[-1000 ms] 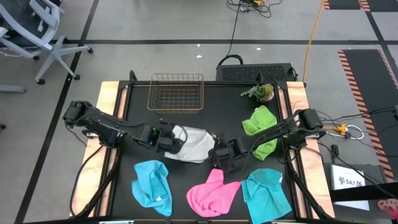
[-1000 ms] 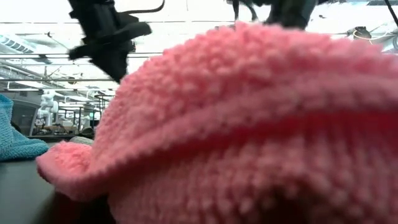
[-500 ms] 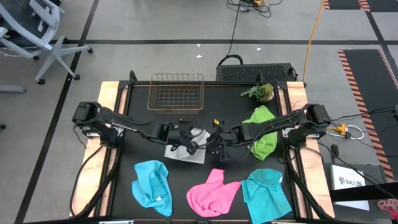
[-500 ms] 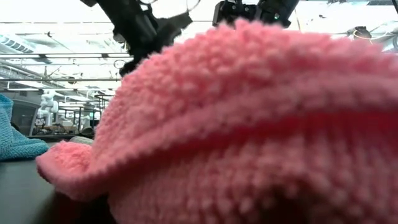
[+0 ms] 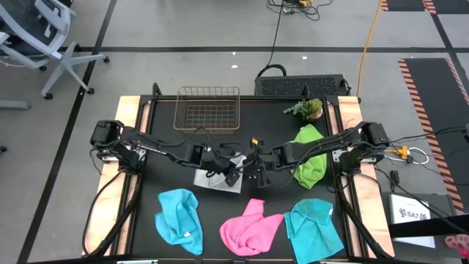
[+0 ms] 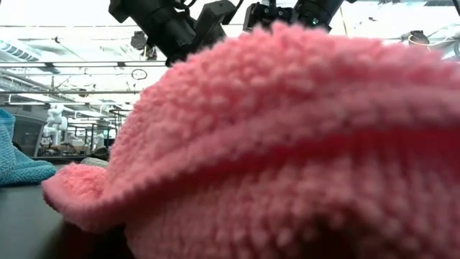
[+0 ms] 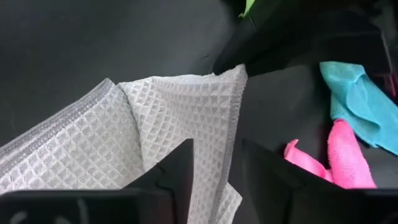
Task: Fold microfiber towels
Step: Fold the gray microfiber cloth
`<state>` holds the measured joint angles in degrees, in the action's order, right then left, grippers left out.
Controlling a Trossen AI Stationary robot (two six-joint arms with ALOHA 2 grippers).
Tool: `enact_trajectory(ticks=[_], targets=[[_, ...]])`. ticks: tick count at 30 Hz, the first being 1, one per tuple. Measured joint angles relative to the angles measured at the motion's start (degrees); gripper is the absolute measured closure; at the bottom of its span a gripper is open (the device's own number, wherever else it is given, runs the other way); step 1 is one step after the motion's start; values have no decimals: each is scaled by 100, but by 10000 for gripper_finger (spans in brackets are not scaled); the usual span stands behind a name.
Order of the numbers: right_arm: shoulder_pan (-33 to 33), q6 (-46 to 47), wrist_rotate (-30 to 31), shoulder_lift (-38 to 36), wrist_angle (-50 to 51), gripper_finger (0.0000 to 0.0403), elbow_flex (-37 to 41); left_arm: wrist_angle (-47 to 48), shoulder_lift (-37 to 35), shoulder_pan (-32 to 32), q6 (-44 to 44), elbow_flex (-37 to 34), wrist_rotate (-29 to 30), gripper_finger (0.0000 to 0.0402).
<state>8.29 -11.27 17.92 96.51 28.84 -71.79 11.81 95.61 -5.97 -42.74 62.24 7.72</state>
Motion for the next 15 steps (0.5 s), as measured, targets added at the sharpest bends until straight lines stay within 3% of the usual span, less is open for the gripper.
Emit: enact_trajectory(ticks=[15], targets=[[-98,-13,-1,0,-181,403,0,-575,-5,192,94,-2,-1,249]])
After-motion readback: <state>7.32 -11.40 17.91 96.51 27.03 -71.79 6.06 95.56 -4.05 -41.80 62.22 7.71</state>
